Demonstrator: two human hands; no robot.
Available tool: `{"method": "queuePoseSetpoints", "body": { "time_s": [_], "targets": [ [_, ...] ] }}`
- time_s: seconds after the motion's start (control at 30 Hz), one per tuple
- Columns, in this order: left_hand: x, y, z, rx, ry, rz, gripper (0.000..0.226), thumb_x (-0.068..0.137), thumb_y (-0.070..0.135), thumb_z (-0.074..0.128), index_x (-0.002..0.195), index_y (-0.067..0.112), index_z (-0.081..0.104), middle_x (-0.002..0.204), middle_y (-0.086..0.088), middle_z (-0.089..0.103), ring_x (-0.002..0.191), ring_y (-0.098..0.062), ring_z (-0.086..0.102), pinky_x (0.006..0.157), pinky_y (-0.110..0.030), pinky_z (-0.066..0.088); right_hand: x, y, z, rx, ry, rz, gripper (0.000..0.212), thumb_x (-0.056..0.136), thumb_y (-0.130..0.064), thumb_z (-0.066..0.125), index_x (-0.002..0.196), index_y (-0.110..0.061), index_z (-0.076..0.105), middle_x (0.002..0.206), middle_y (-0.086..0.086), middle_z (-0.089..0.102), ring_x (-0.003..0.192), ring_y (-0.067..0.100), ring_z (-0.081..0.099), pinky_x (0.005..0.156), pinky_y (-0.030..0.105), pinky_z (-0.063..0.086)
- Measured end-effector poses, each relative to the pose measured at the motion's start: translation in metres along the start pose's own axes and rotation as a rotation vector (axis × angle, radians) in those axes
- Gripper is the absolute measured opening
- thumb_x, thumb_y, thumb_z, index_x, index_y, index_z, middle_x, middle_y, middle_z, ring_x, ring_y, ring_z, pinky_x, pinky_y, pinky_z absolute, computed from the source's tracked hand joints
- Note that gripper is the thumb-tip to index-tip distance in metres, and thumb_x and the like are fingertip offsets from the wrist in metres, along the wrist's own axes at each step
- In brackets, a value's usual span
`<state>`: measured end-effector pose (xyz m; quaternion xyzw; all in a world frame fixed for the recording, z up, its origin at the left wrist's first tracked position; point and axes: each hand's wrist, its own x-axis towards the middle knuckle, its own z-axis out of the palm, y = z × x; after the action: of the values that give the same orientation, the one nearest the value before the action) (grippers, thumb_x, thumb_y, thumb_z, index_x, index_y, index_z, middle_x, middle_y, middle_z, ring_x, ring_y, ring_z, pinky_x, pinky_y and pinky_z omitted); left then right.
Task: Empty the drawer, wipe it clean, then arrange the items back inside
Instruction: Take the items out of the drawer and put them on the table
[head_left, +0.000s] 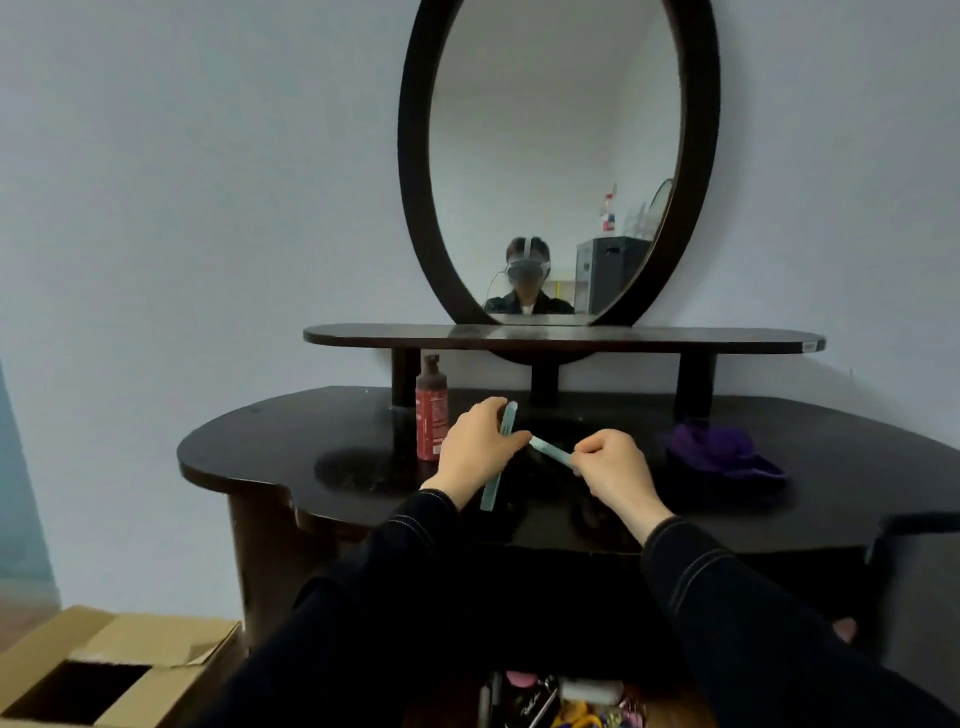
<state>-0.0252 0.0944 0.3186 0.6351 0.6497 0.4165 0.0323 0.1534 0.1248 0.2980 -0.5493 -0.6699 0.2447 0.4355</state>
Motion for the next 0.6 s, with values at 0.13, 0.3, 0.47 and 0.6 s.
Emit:
{"method": "queuePoseSetpoints", "body": {
  "time_s": [0.13,0.3,0.47,0.6],
  "targets": [
    [-0.009,-0.007,0.014,0.194,0.032,0.017,0.071,0.085,0.041,0.068,0.148,0.027,0.036,0.124,-0.001,0.056,0.109,-0.023,0.062,0.085,-0.036,0.051,-0.007,-0.003,0.001,-0.452,0.001,-0.068,0.033,0.089,-0.039,0.066,0.116,-0.024,0.056,0.107,-0.003,0.06,0.092,0.021,0.063,0.067,0.031,0.04],
    [-0.033,-0.011,0.001,0.237,0.114,0.206,0.019,0.088,0.049,0.062,0.093,0.03,0.066,0.093,0.012,0.051,0.081,-0.006,0.059,0.065,-0.028,0.048,-0.012,-0.005,0.002,-0.54,-0.062,-0.176,0.037,0.092,-0.04,0.062,0.123,-0.023,0.051,0.117,-0.002,0.057,0.095,0.022,0.063,0.074,0.035,0.044],
    [-0.049,-0.023,-0.013,0.265,-0.094,0.314,0.016,0.082,0.045,0.059,0.092,0.034,0.066,0.091,0.014,0.049,0.08,-0.006,0.051,0.063,-0.026,0.043,-0.01,-0.003,0.003,-0.519,-0.021,-0.14,0.026,0.094,-0.032,0.063,0.116,-0.022,0.052,0.1,-0.005,0.059,0.082,0.017,0.058,0.066,0.033,0.042],
    [-0.043,-0.023,-0.008,0.309,-0.106,0.304,0.019,0.081,0.036,0.059,0.098,0.033,0.068,0.081,0.019,0.048,0.08,-0.006,0.053,0.057,-0.021,0.035,-0.007,-0.002,0.004,-0.499,0.036,-0.088,0.023,0.093,-0.03,0.063,0.112,-0.02,0.052,0.095,-0.004,0.06,0.08,0.019,0.058,0.066,0.033,0.042]
  ]
}}
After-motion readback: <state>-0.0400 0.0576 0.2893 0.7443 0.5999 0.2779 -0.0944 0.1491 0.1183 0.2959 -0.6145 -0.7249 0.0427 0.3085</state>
